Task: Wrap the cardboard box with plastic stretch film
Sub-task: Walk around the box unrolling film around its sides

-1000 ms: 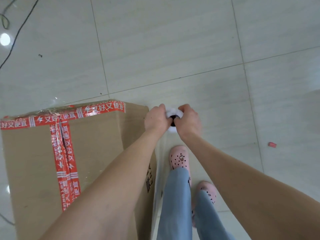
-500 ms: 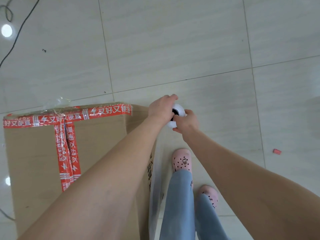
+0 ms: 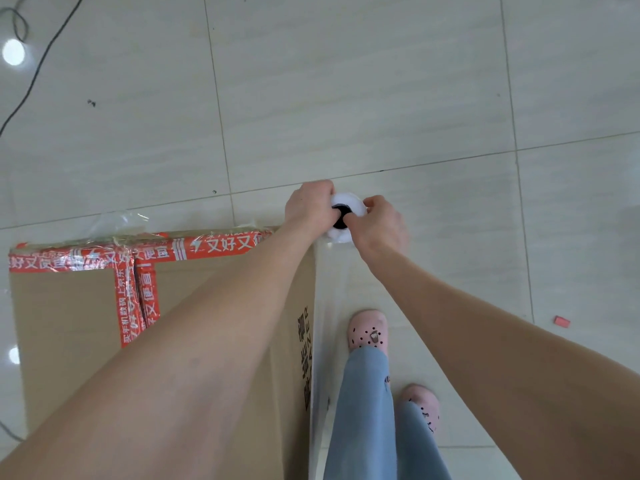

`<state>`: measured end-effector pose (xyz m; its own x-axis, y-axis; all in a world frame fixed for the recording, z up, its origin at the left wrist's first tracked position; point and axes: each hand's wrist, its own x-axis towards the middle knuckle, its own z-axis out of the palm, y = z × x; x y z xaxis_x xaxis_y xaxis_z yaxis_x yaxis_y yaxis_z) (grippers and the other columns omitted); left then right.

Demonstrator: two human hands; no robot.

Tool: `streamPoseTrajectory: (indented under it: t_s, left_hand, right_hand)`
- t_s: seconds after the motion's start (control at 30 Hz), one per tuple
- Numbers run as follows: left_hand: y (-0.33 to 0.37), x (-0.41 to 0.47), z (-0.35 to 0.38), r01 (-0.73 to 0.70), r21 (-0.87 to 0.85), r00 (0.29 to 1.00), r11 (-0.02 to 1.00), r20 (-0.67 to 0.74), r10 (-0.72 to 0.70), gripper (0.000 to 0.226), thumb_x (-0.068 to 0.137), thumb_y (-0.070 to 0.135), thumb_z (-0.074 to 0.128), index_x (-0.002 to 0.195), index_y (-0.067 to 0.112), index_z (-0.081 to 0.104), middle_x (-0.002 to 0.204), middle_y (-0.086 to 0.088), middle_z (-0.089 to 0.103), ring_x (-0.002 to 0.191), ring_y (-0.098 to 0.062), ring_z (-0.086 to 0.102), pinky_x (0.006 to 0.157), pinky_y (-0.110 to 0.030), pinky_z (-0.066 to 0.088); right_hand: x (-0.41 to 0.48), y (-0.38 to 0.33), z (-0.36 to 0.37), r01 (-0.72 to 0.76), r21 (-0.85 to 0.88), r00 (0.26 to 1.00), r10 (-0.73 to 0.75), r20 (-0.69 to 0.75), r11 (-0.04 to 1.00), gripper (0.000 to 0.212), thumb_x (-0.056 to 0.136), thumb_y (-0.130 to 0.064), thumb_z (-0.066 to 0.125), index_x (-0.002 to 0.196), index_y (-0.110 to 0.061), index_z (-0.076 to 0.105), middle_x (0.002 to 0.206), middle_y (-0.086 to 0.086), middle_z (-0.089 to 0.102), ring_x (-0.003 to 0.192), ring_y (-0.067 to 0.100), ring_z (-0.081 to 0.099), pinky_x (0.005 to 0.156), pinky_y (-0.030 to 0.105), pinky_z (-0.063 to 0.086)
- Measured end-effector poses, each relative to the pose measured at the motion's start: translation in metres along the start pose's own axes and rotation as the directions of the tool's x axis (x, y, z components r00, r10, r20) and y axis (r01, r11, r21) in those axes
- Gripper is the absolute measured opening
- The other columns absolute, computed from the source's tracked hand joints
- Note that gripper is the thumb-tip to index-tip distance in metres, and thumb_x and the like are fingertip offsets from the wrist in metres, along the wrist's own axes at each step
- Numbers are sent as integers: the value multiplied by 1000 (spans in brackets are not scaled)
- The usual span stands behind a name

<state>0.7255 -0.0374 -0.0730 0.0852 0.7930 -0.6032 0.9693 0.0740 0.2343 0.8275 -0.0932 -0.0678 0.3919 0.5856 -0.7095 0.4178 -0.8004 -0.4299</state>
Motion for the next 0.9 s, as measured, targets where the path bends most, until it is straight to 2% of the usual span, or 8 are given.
streamPoseTrajectory:
  t_s: [0.1,0.2,0.33,0.43,0.53,0.63,0.8,0.9]
  left_hand:
    - [-5,3,-1,93,-105,995,990,-14,-95,11,75,22,57,84,19,54,83,1,55,76,-24,51,58,-26,35]
    - [-6,5,-6,201,-214,980,956,38,-197,16,76,27,59,85,16,51,77,3,52,75,-22,50,53,-27,34]
    - [-3,12,-14,123,-166,986,978,132,-102,22,77,26,60,93,14,51,92,-4,61,81,-24,55,56,-28,38]
    - [11,18,-20,-42,-58,986,997,160,51,39,81,16,56,120,21,52,109,-2,62,96,-23,57,71,-30,44]
    - [24,27,-25,-130,91,981,987,156,114,33,80,11,50,108,23,63,103,0,64,98,-24,60,68,-30,44]
    - [25,38,-36,-85,140,990,986,121,68,27,80,10,49,102,17,64,99,-4,64,91,-26,61,65,-30,44]
    - [9,49,-47,69,18,996,997,50,-70,21,79,15,53,99,15,60,94,-4,60,84,-26,56,61,-29,39]
    - [-11,57,-53,172,-84,985,981,0,-173,15,77,19,55,92,17,59,84,1,55,76,-22,51,58,-27,35]
  right_hand:
    - [0,-5,6,-34,69,999,31,38,997,54,78,-33,58,130,-23,43,110,-1,59,94,23,60,78,36,50]
    - [1,-12,10,-250,365,956,168,242,897,52,82,-28,58,131,-19,42,112,2,56,89,21,58,74,36,55]
    - [11,-17,10,-274,470,952,167,256,839,41,82,-14,51,124,-13,47,114,7,58,85,21,62,59,29,54]
    - [18,-17,4,-249,427,956,151,250,869,38,81,-12,54,118,-12,52,103,6,63,81,21,63,56,27,50]
    - [28,-22,-5,-201,299,962,129,241,933,33,80,-14,54,113,-15,55,94,4,65,81,23,63,68,34,55]
    - [41,-37,-13,-119,178,970,76,232,977,27,78,-18,56,104,-17,55,96,4,67,87,26,66,80,42,56]
    - [56,-65,-14,13,21,970,-17,241,1000,23,76,-19,56,99,-24,56,89,-1,63,77,19,61,59,27,47]
    - [63,-86,-3,86,-48,964,-71,255,995,22,75,-17,54,97,-19,60,86,0,63,78,22,61,63,31,50]
